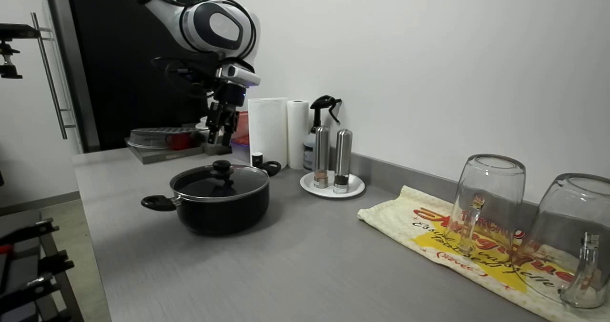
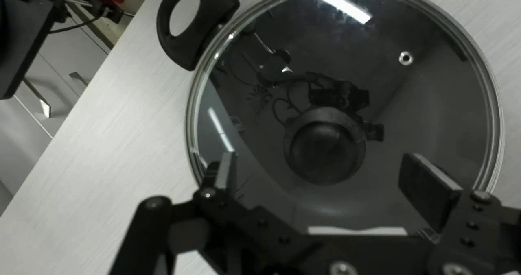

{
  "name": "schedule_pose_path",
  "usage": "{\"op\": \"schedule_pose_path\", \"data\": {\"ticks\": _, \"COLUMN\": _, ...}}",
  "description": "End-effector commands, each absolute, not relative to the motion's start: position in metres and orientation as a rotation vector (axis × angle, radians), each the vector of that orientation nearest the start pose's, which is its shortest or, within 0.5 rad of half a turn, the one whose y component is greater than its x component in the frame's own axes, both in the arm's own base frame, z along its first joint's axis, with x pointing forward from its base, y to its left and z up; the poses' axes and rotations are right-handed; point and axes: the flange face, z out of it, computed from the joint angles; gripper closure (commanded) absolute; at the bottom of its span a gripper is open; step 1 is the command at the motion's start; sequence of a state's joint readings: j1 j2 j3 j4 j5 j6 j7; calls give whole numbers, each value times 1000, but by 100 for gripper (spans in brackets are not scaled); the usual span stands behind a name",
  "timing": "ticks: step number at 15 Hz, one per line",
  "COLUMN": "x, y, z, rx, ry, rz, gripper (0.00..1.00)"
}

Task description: Pick up the glass lid from the pot and put it on the countertop.

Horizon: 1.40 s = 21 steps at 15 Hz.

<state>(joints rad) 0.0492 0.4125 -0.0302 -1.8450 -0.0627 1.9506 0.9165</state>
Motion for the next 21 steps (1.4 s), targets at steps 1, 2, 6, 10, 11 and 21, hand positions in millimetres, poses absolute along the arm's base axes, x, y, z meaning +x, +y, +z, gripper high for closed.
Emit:
{"op": "schedule_pose_path", "data": {"ticks": 1, "x": 615, "y": -11, "z": 276, "rx": -2902, "ry": 1505, "rz": 365, "gripper": 0}}
{"op": "schedule_pose_path", "data": {"ticks": 2, "x": 614, "y": -16, "z": 273, "rx": -2892, "ry": 1521, "rz": 367, "gripper": 0}}
{"op": "schedule_pose_path", "data": {"ticks": 6, "x": 607, "y": -12, "z": 259, "rx": -2904, "ry": 1517, "rz": 406, "gripper": 0}}
{"op": "schedule_pose_path", "data": {"ticks": 10, "x": 608, "y": 9, "z": 259, "rx": -2906, "ry": 1484, "rz": 376, "gripper": 0}}
{"op": "schedule_pose_path", "data": {"ticks": 11, "x": 610, "y": 14, "z": 261, "rx": -2899, "ry": 1477, "rz": 358, "gripper": 0}}
{"op": "schedule_pose_path", "data": {"ticks": 21, "x": 612, "y": 16, "z": 260, "rx": -2886, "ry": 1521, "rz": 292, "gripper": 0}}
